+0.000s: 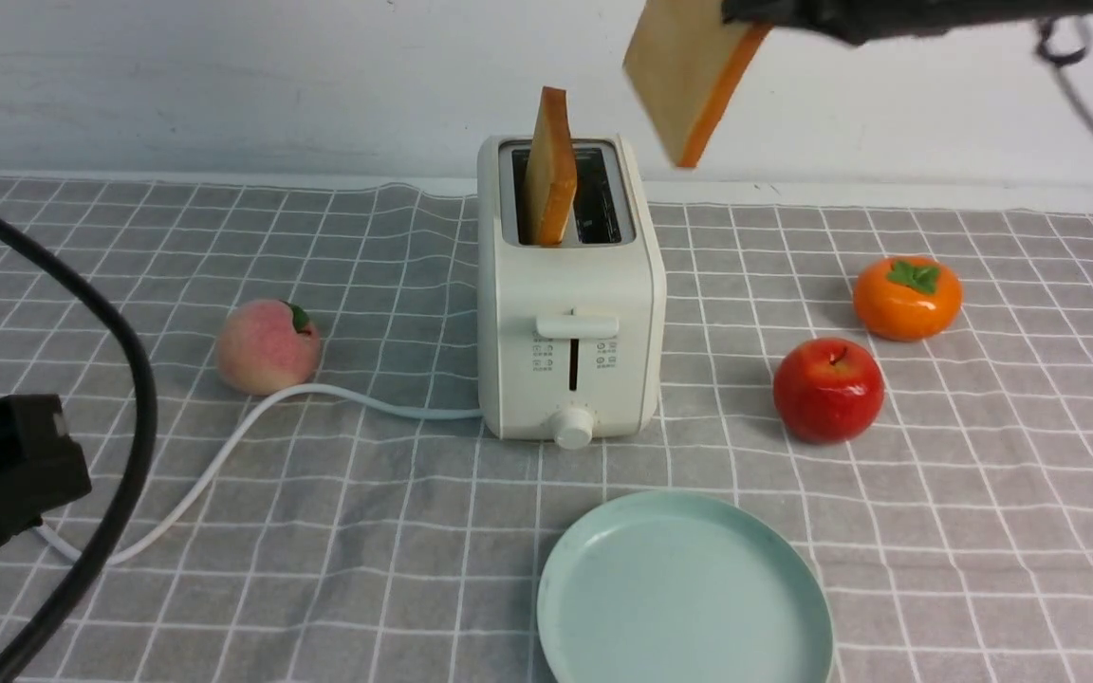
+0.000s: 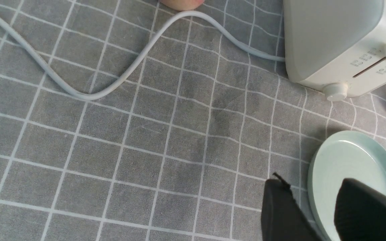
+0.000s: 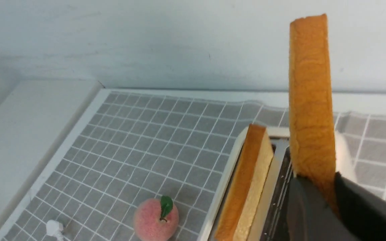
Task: Take toasted bread from bread machine on grey coffee table place on plate.
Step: 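Grasp the toast slice in the toaster and pull it up out of the slot with the right gripper, then place the held slice of bread on top of the slice on the plate with the right gripper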
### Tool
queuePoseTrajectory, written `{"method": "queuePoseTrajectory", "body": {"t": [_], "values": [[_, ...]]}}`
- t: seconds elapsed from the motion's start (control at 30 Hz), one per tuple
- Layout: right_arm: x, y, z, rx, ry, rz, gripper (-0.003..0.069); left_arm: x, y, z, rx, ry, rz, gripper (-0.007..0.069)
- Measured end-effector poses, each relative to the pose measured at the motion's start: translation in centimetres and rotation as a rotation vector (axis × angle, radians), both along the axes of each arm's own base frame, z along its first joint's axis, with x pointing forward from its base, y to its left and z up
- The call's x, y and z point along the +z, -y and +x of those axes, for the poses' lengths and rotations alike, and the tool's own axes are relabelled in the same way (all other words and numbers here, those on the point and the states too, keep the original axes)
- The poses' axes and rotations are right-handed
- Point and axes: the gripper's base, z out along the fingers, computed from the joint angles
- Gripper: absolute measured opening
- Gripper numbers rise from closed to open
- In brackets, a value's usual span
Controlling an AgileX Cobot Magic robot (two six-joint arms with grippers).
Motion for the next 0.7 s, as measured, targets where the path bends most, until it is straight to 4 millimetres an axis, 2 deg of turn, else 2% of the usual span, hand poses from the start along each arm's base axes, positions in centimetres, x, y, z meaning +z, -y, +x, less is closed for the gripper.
{"method": "queuePoseTrajectory", "body": {"t": [0.1, 0.17, 0.23, 0.27, 0.3, 0.33, 0.43, 0.57, 0.67, 0.7], "values": [[4.0, 4.4, -4.9, -0.004, 0.029, -0.108, 0.0066, 0.0, 0.0, 0.0, 0.0, 0.0, -0.001, 0.0238], [4.4, 6.2, -8.1, 0.023, -0.04, -0.213, 0.0066, 0.0, 0.0, 0.0, 0.0, 0.005, -0.004, 0.0238], [4.0, 7.2, -10.7, 0.039, -0.109, -0.262, 0.0066, 0.1, 0.1, 0.1, -0.002, 0.015, -0.016, 0.0238], [3.9, 7.2, -11.0, 0.046, -0.121, -0.266, 0.0066, 0.2, 0.1, 0.1, -0.002, 0.017, -0.018, 0.0238], [2.7, 7.1, -12.5, 0.061, -0.167, -0.259, 0.0066, 0.2, 0.2, 0.1, -0.003, 0.025, -0.035, 0.0238], [2.4, 7.1, -12.4, 0.064, -0.176, -0.255, 0.0066, 0.3, 0.2, 0.1, -0.004, 0.026, -0.037, 0.0238], [-0.3, 5.6, -14.0, 0.137, -0.221, -0.146, 0.0066, 0.3, 0.5, 0.1, -0.007, 0.027, -0.073, 0.0238], [-6.8, 2.1, -14.6, 0.323, -0.359, 0.043, 0.0066, 0.5, 0.6, 0.2, -0.009, 0.035, -0.093, 0.0238], [-9.7, 0.3, -14.9, 0.388, -0.382, 0.113, 0.0066, 0.6, 0.6, 0.2, -0.009, 0.048, -0.102, 0.0238], [-11.5, -0.7, -14.9, 0.398, -0.379, 0.144, 0.0066, 0.6, 0.6, 0.3, -0.009, 0.056, -0.106, 0.0238]]}}
